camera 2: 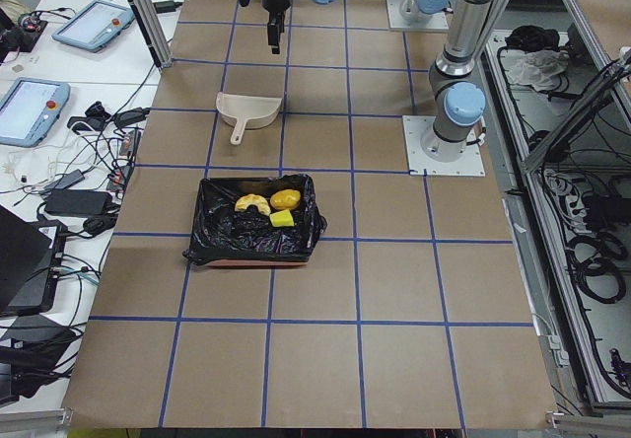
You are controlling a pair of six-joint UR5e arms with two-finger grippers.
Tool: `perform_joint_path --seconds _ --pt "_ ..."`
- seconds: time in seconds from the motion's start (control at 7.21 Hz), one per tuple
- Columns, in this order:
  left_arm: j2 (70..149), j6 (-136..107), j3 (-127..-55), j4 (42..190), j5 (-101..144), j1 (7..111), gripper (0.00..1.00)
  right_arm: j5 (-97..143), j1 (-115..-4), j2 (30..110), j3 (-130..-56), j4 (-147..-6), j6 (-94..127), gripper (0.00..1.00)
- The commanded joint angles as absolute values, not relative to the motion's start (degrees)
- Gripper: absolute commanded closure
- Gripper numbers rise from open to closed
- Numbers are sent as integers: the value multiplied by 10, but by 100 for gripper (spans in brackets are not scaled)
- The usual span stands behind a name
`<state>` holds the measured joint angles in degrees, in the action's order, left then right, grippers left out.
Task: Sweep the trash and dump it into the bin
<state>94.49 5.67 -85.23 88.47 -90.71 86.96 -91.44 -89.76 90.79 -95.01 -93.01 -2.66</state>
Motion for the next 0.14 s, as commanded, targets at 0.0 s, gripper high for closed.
perform_joint_path --seconds 0.0 --pt "930 54 -865 885 -905 872 0 -911 -897 908 -950 -931 -26 0"
